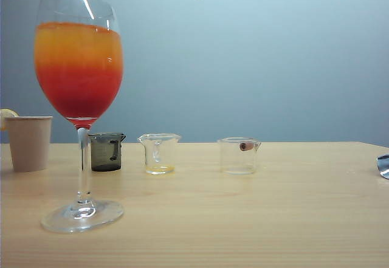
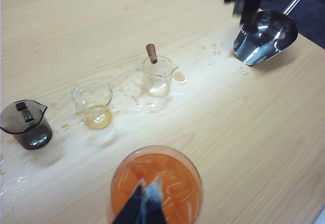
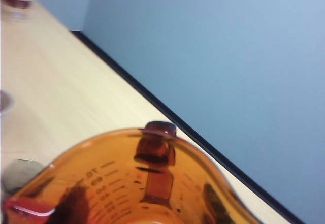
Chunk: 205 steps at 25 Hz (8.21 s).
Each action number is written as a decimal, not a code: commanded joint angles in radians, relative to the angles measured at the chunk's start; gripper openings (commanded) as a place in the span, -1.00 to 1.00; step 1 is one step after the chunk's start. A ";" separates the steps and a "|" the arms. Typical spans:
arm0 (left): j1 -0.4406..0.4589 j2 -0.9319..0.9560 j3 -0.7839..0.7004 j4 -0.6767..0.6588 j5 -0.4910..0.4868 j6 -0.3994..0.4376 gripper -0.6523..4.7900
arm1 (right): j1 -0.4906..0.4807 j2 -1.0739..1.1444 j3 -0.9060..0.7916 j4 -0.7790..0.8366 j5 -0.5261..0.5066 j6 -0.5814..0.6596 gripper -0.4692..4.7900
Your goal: Pick up the fourth measuring cup from the left, pour the grenadine inside into the goblet, and finally put the measuring cup back in its original place.
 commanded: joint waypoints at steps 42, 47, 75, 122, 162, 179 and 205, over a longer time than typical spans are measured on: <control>0.002 -0.002 0.005 -0.115 0.098 -0.077 -0.78 | -0.299 0.245 -0.532 0.721 0.185 0.350 -0.83; 0.002 -0.002 0.005 -0.132 0.092 -0.076 -0.78 | -0.304 0.303 -0.532 0.781 0.184 0.354 -0.83; 0.002 -0.002 0.005 -0.121 0.071 -0.077 -0.78 | -0.315 0.566 -0.460 0.942 0.105 0.406 -0.83; 0.002 -0.002 0.005 -0.121 0.068 -0.077 -0.78 | -0.309 0.602 -0.458 0.882 0.082 0.431 -0.49; 0.002 -0.002 0.005 -0.121 0.068 -0.077 -0.78 | -0.321 0.433 -0.457 0.595 -0.052 0.428 1.00; 0.002 -0.002 0.005 -0.121 0.068 -0.077 -0.78 | -0.321 0.433 -0.457 0.571 -0.049 0.381 1.00; 0.002 -0.002 0.005 -0.121 0.060 -0.077 -0.78 | -0.320 0.351 -0.458 0.435 -0.035 0.425 1.00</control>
